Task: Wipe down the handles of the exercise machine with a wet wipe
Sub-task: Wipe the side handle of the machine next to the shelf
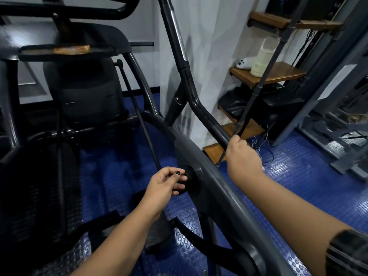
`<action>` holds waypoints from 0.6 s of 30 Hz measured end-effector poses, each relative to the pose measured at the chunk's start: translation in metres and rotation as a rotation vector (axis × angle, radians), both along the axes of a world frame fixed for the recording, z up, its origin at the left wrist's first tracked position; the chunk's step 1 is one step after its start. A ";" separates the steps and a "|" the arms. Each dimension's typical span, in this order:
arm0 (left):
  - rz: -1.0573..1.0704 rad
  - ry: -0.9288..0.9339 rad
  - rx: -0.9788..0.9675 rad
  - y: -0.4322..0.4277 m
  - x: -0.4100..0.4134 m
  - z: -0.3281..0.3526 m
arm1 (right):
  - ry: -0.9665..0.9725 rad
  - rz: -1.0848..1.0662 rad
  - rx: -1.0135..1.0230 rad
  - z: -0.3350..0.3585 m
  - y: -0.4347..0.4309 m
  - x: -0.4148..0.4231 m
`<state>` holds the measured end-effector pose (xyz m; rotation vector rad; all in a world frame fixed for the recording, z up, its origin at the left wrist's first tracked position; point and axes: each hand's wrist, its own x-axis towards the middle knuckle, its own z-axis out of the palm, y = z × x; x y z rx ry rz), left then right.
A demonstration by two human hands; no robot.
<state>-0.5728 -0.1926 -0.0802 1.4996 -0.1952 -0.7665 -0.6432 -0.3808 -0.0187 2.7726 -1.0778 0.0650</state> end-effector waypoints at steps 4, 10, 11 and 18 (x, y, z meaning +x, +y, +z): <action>0.006 0.015 -0.008 0.007 0.004 -0.003 | -0.136 -0.084 0.285 0.011 -0.011 0.035; -0.007 0.033 -0.012 0.016 0.001 -0.008 | -0.177 -0.149 1.012 0.027 -0.047 0.040; -0.013 0.035 -0.014 0.017 0.000 -0.008 | -0.188 -0.173 1.094 0.029 -0.048 0.036; -0.010 0.017 -0.003 0.021 -0.005 -0.006 | -0.189 -0.184 1.015 0.021 -0.046 -0.003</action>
